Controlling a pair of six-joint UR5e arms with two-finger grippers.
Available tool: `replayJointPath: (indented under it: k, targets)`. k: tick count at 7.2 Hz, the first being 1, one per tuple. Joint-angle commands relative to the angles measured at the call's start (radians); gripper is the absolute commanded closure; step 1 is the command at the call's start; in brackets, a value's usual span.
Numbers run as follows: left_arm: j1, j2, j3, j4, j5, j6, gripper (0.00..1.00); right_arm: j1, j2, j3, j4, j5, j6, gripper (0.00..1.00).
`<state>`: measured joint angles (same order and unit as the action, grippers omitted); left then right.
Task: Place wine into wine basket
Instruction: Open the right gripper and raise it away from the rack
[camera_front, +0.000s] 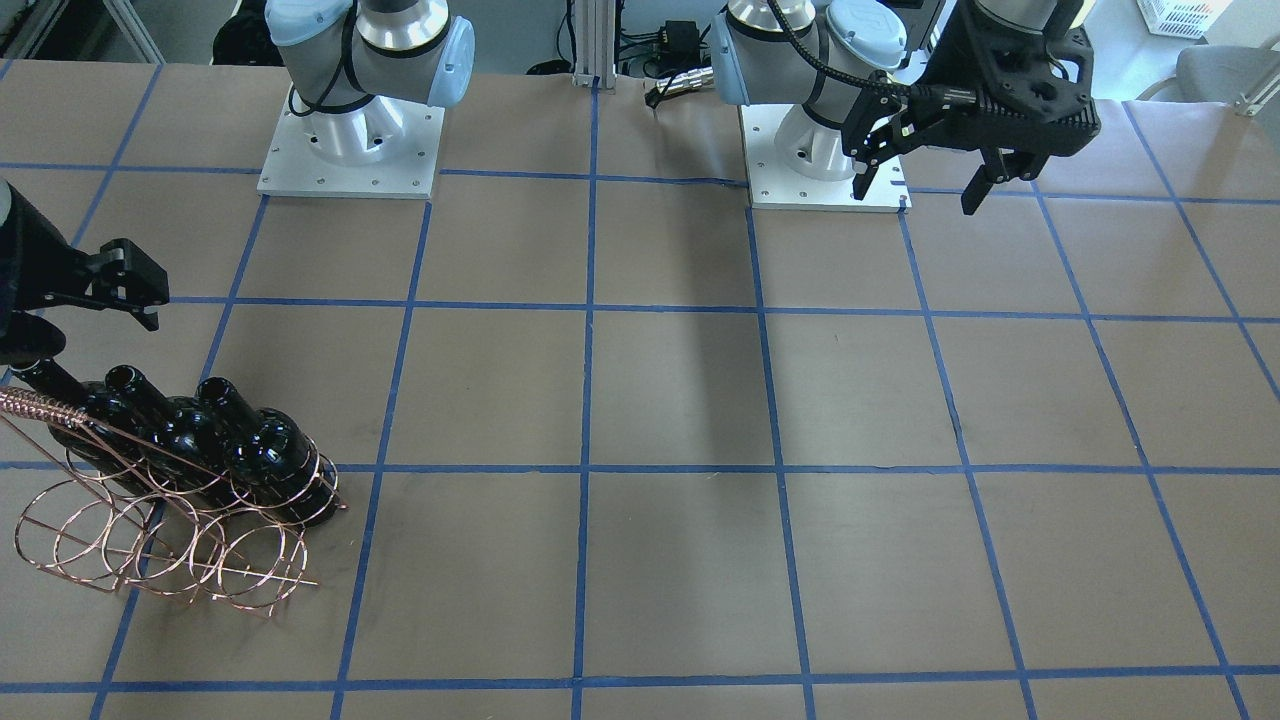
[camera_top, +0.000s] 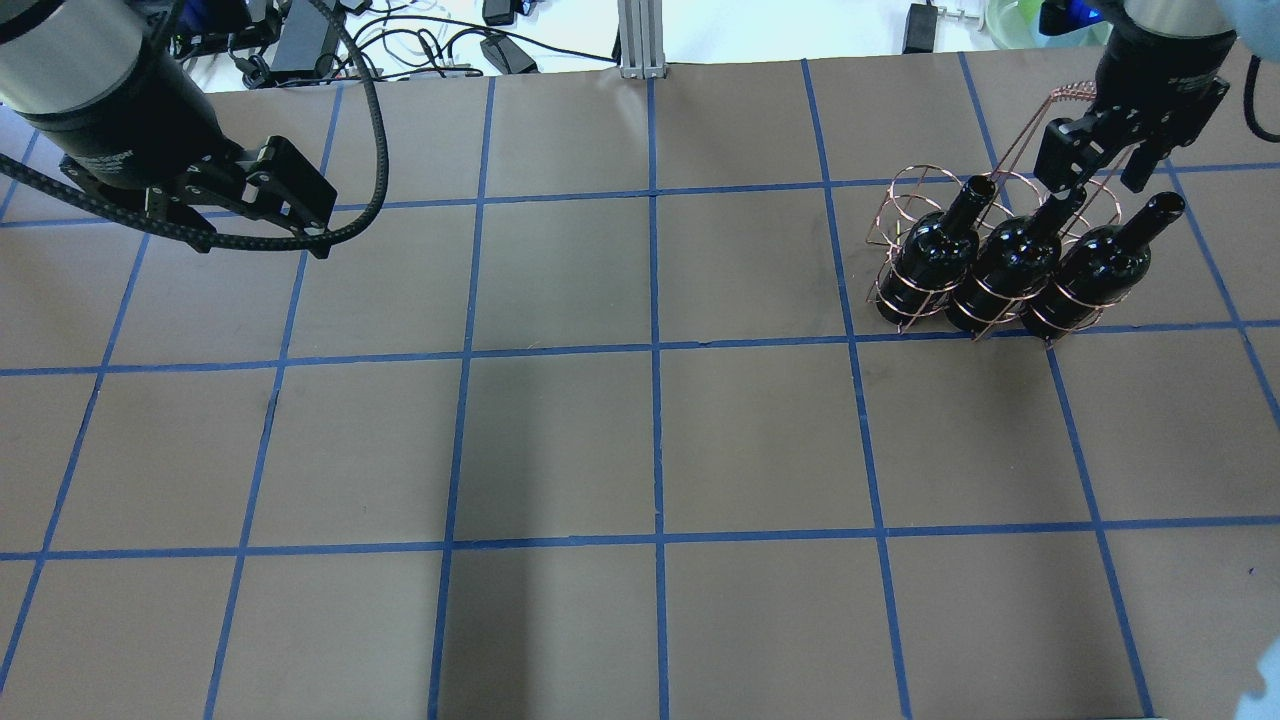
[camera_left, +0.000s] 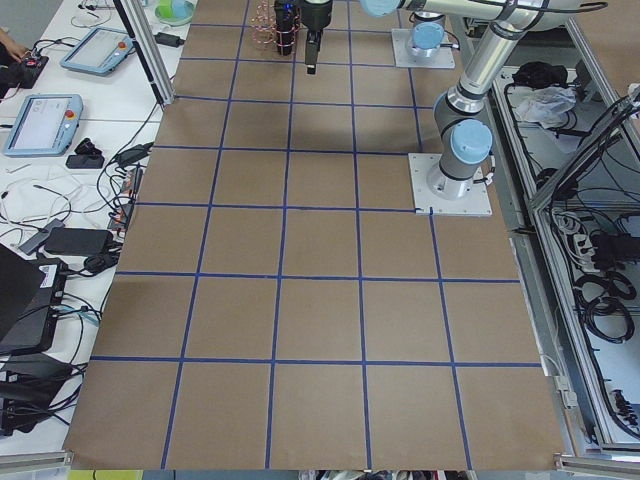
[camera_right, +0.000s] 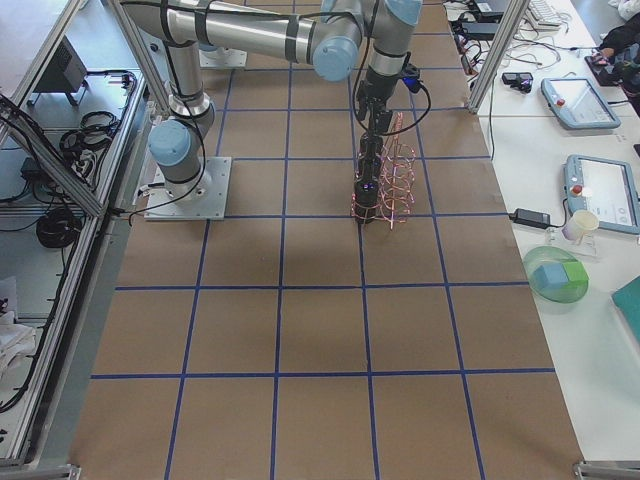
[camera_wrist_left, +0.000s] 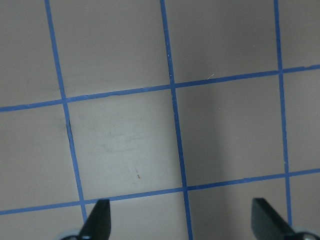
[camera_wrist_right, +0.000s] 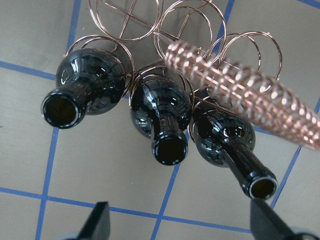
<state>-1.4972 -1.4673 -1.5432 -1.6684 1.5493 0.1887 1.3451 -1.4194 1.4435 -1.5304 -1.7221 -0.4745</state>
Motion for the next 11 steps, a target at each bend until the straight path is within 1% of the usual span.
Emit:
replayJointPath:
  k: [1, 2, 3, 5, 7, 8, 11]
  targets:
    - [0.000, -0.001, 0.000, -0.001, 0.000, 0.000, 0.00, 0.021, -0.056, 0.000, 0.006, 0.016, 0.217, 0.00]
    - [0.000, -0.001, 0.000, -0.001, 0.000, 0.000, 0.00, 0.078, -0.056, 0.000, -0.004, 0.077, 0.390, 0.00]
    - [0.000, -0.001, 0.000, -0.001, 0.000, 0.000, 0.00, 0.122, -0.041, 0.000, -0.008, 0.103, 0.490, 0.00]
    - [0.000, 0.001, -0.003, -0.001, 0.000, 0.000, 0.00, 0.166, -0.038, 0.000, -0.016, 0.104, 0.494, 0.00]
    - [0.000, 0.002, -0.003, -0.001, 0.000, 0.000, 0.00, 0.268, -0.036, 0.000, -0.019, 0.110, 0.519, 0.00]
    - [0.000, 0.002, -0.003, -0.001, 0.000, 0.002, 0.00, 0.297, -0.035, 0.001, -0.034, 0.107, 0.531, 0.00]
    - [0.000, 0.002, -0.003, -0.001, 0.000, 0.002, 0.00, 0.299, -0.032, 0.002, -0.036, 0.102, 0.517, 0.00]
